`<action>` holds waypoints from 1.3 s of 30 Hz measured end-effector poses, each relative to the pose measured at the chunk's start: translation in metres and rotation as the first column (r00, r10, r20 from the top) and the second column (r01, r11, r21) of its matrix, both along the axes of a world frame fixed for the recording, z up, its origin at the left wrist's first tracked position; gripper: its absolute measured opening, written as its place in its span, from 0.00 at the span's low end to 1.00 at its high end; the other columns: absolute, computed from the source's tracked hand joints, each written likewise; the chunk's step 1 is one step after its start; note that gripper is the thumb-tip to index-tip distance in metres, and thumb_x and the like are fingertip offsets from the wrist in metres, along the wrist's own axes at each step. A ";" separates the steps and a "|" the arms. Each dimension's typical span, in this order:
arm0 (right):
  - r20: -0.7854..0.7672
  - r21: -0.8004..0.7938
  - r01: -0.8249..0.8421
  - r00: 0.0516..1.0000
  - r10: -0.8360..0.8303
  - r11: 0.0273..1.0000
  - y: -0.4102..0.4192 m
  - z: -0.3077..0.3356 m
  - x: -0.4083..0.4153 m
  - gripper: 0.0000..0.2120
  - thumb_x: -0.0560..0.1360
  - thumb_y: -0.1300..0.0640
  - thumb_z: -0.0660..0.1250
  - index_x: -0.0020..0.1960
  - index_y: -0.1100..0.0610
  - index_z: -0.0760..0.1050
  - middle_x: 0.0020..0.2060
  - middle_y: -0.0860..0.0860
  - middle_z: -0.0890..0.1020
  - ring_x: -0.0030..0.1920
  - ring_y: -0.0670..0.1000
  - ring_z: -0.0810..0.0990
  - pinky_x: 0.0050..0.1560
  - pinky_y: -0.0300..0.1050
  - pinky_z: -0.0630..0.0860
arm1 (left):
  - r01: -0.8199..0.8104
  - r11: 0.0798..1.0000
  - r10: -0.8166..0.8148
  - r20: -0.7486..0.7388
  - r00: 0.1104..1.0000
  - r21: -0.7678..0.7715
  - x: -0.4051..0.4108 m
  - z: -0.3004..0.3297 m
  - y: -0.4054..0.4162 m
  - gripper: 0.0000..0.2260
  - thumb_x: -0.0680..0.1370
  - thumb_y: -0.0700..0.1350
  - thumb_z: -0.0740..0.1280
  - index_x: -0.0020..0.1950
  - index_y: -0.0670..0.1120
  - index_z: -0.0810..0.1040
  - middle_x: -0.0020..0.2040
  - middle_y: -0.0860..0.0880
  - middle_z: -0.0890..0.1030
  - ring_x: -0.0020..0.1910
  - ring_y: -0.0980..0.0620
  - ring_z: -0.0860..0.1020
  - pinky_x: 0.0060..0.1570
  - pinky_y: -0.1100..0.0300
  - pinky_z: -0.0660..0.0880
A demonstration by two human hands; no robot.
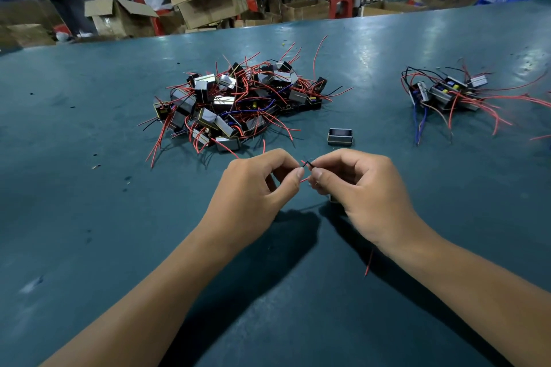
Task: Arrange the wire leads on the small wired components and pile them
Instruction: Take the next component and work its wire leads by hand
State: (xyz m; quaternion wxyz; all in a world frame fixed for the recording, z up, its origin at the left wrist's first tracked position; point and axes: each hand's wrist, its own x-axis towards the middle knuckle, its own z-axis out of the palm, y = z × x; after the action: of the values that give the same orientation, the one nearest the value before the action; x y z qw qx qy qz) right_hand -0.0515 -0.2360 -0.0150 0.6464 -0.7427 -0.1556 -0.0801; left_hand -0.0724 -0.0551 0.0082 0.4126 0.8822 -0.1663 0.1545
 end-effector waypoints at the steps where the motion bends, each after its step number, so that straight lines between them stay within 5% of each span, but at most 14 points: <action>1: -0.014 0.020 0.006 1.000 -0.005 1.000 0.000 -0.001 0.000 0.04 0.71 0.53 0.71 0.45 0.47 0.83 0.36 0.49 0.86 0.38 0.50 0.85 0.42 0.47 0.80 | -0.010 1.000 0.010 0.001 1.000 -0.010 0.000 -0.001 0.000 0.06 0.79 0.49 0.68 0.42 0.51 0.79 0.34 0.53 0.80 0.27 0.47 0.76 0.31 0.50 0.75; 10: -0.032 0.084 0.015 0.999 -0.012 0.996 0.002 0.001 0.000 0.06 0.75 0.63 0.72 0.44 0.53 0.83 0.35 0.53 0.85 0.37 0.50 0.84 0.41 0.42 0.77 | -0.014 1.000 0.014 0.013 1.000 0.016 -0.001 -0.001 -0.003 0.06 0.79 0.47 0.69 0.42 0.51 0.79 0.33 0.52 0.80 0.27 0.48 0.77 0.31 0.51 0.75; 25: -0.025 0.120 0.031 0.999 -0.028 0.992 0.005 0.000 -0.003 0.02 0.73 0.58 0.74 0.41 0.54 0.84 0.32 0.48 0.84 0.33 0.45 0.79 0.39 0.43 0.73 | -0.023 0.997 0.017 0.075 0.997 0.073 0.000 -0.005 -0.008 0.05 0.78 0.43 0.72 0.42 0.50 0.81 0.32 0.58 0.78 0.28 0.58 0.72 0.31 0.68 0.66; 31: -0.008 0.088 0.069 0.998 -0.068 0.994 0.007 0.000 -0.003 0.03 0.73 0.59 0.74 0.40 0.54 0.83 0.30 0.46 0.82 0.31 0.44 0.77 0.37 0.43 0.73 | -0.025 0.992 0.008 0.133 0.991 0.124 0.001 -0.004 -0.009 0.04 0.77 0.41 0.72 0.43 0.48 0.82 0.33 0.55 0.78 0.31 0.58 0.72 0.33 0.61 0.70; 39: 0.066 -0.046 0.121 0.991 -0.118 0.992 0.006 0.000 -0.003 0.04 0.70 0.51 0.71 0.39 0.51 0.81 0.28 0.44 0.79 0.29 0.42 0.72 0.33 0.36 0.69 | -0.066 0.995 0.053 0.172 0.984 0.071 0.000 0.003 -0.007 0.08 0.78 0.48 0.67 0.56 0.51 0.80 0.44 0.57 0.78 0.36 0.52 0.75 0.36 0.69 0.67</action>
State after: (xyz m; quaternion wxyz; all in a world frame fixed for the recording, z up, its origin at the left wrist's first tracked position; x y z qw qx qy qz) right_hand -0.0540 -0.2296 -0.0149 0.6165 -0.7636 -0.1332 -0.1384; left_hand -0.0726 -0.0626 0.0111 0.3579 0.8855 -0.1803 0.2351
